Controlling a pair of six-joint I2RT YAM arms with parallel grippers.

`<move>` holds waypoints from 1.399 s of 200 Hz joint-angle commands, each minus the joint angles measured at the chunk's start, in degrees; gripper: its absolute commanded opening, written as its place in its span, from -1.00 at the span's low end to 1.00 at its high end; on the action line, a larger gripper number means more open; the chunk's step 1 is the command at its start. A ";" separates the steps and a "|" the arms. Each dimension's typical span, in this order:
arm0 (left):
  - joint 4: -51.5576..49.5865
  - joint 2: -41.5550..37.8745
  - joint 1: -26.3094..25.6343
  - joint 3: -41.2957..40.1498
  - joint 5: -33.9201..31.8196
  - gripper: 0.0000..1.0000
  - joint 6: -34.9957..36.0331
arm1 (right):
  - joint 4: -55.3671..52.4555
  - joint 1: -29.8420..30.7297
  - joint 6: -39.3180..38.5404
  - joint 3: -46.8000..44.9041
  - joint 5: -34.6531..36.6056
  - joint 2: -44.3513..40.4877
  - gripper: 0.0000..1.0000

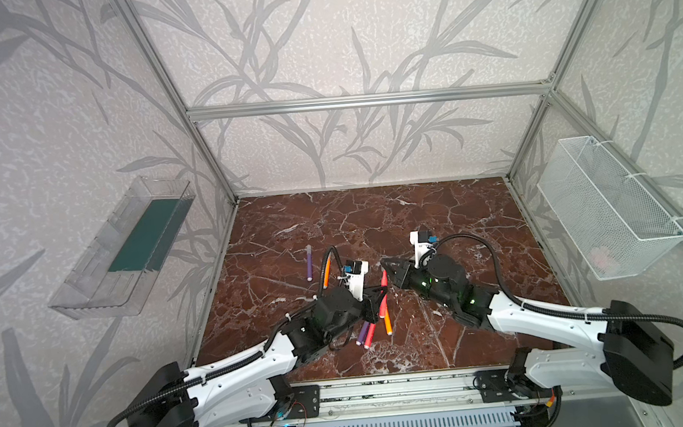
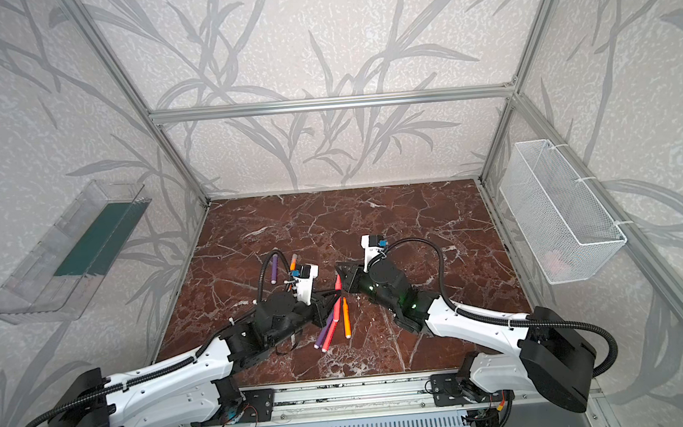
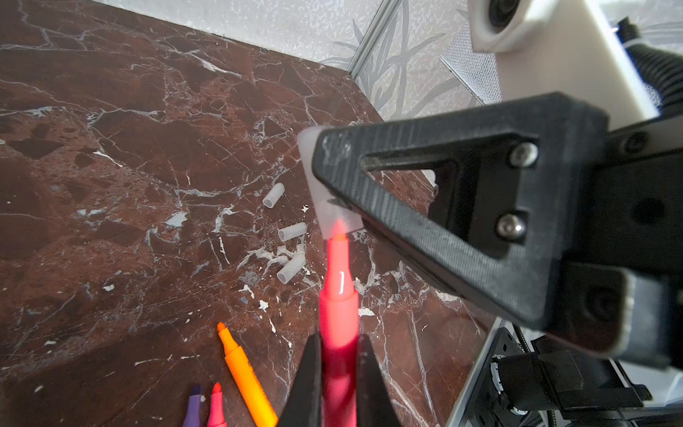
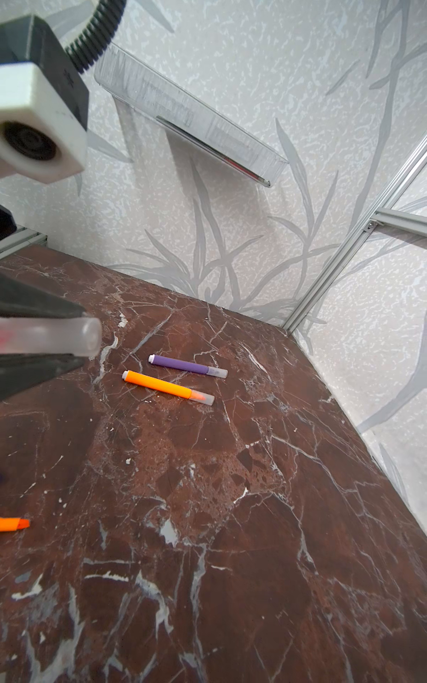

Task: Insert pens into pen caps
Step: Put on the pen cap to the pen.

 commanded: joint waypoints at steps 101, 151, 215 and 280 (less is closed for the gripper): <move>0.39 -1.51 6.39 4.02 2.70 -1.00 0.01 | 7.60 2.36 -5.13 -4.28 1.26 1.60 -1.00; 2.22 -0.45 10.81 5.34 9.36 -1.00 -2.30 | 10.50 3.21 -9.51 -5.54 1.89 2.28 -1.00; -0.60 0.05 12.25 7.45 7.69 -1.00 -1.33 | 11.67 8.15 -12.59 -6.29 4.94 4.52 -1.00; -4.21 1.39 13.79 9.87 2.96 -1.00 0.68 | 12.08 12.34 -11.99 -10.67 11.82 3.85 -1.00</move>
